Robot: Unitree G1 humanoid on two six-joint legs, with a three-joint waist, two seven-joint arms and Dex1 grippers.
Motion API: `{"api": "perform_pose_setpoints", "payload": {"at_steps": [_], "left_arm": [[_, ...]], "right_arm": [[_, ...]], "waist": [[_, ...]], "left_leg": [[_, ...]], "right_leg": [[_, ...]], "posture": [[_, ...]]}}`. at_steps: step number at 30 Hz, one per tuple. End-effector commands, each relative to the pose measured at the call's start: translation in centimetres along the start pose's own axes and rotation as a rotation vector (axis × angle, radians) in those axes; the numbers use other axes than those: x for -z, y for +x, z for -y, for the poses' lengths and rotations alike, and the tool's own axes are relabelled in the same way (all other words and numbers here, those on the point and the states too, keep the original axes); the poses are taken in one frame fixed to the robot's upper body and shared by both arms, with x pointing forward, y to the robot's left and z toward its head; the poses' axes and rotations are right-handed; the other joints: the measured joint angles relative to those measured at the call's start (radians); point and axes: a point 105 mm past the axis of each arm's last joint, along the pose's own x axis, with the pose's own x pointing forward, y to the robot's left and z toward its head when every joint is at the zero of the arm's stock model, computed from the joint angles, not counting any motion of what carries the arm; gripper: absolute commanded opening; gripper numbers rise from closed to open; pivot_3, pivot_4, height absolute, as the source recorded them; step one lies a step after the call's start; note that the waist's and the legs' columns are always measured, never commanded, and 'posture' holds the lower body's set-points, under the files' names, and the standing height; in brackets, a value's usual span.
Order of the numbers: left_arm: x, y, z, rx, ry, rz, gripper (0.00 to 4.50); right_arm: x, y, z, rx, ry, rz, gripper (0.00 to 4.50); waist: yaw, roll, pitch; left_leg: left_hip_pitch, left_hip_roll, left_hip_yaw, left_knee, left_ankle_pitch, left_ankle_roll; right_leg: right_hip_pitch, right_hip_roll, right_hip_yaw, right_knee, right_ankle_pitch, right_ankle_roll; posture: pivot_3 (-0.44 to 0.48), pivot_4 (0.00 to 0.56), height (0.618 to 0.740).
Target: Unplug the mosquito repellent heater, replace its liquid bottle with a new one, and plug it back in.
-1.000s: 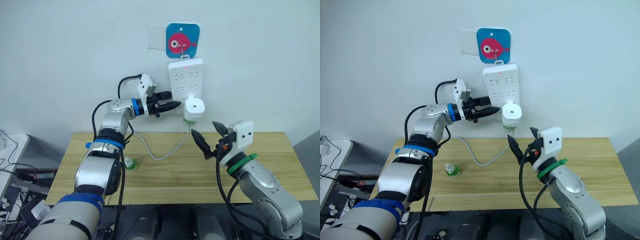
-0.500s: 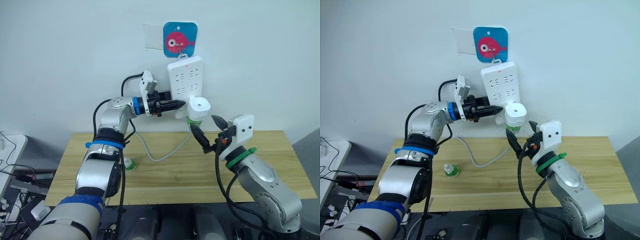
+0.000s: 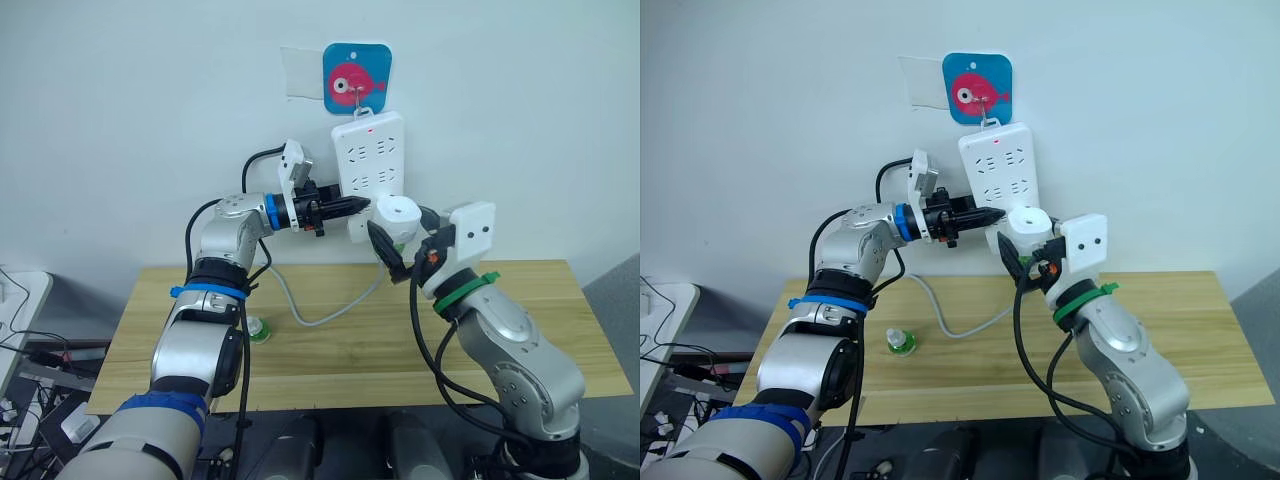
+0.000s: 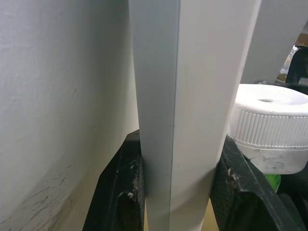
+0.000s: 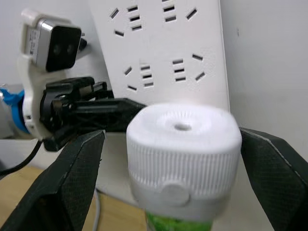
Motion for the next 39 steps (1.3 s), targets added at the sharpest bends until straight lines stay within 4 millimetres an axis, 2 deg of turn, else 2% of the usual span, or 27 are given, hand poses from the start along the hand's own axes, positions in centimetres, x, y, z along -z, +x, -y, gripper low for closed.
{"api": "perform_pose_setpoints", "payload": {"at_steps": [1,11,14,16,17,21,31,39], "left_arm": [[-0.9,0.7,0.6,0.034,0.054,0.007,1.31],[-1.0,0.7,0.5,0.027,0.067,0.007,1.31],[-1.0,0.7,0.5,0.023,0.069,0.008,1.31],[-1.0,0.7,0.4,0.021,0.069,0.009,1.31],[-0.9,0.7,0.4,0.019,0.07,0.009,1.31],[-0.8,0.7,0.2,0.008,0.074,0.009,1.31],[-0.4,0.1,-1.5,-0.101,0.113,-0.014,1.31],[-0.2,-0.5,-1.9,-0.126,0.12,-0.018,1.31]], "right_arm": [[-0.8,0.7,-0.2,0.019,-0.014,0.031,4.5],[-0.3,1.4,0.0,0.04,-0.058,0.011,4.5],[-0.3,1.3,0.1,0.042,-0.068,0.016,3.88],[-0.3,1.3,0.1,0.041,-0.068,0.017,3.18],[-0.4,1.2,0.1,0.04,-0.064,0.02,3.01],[-0.5,0.7,-0.1,0.032,-0.054,0.025,3.01],[-0.2,-3.1,0.0,0.026,-0.031,-0.014,3.01],[-0.3,-3.7,1.1,0.059,-0.015,-0.012,3.01]], "waist": [[0.0,0.0,0.0],[-0.002,0.0,0.0],[-0.002,0.0,0.0],[-0.002,0.0,0.0],[-0.002,0.0,0.0],[-0.002,0.0,0.0],[-0.005,0.0,0.0],[-0.008,0.001,0.0]], "left_leg": [[0.0,0.0,0.0,0.0,0.0,0.0],[0.0,0.0,0.0,0.0,0.0,0.0],[0.0,0.0,0.0,0.0,0.0,0.0],[0.0,0.0,0.0,0.0,0.0,0.0],[0.0,0.0,0.0,0.0,0.0,0.0],[0.0,0.0,0.0,0.0,0.0,0.0],[-0.002,-0.001,0.0,0.0,0.001,-0.002],[0.0,0.005,0.001,0.0,0.008,-0.005]], "right_leg": [[0.0,0.0,0.0,0.0,0.0,0.0],[0.0,0.0,0.0,0.0,0.0,0.0],[0.0,0.0,0.0,0.0,0.0,0.0],[0.0,0.0,0.0,0.0,0.0,0.0],[0.0,0.0,0.0,0.0,0.0,0.0],[0.0,0.0,0.0,0.0,0.0,0.0],[0.0,-0.001,-0.001,0.0,0.0,0.0],[0.0,0.001,-0.001,0.0,0.004,0.003]], "posture": [[-0.217,0.235,0.74],[-0.21,0.232,0.74],[-0.211,0.229,0.74],[-0.211,0.229,0.74],[-0.214,0.228,0.74],[-0.215,0.222,0.74],[-0.216,0.204,0.74],[-0.221,0.184,0.74]]}}
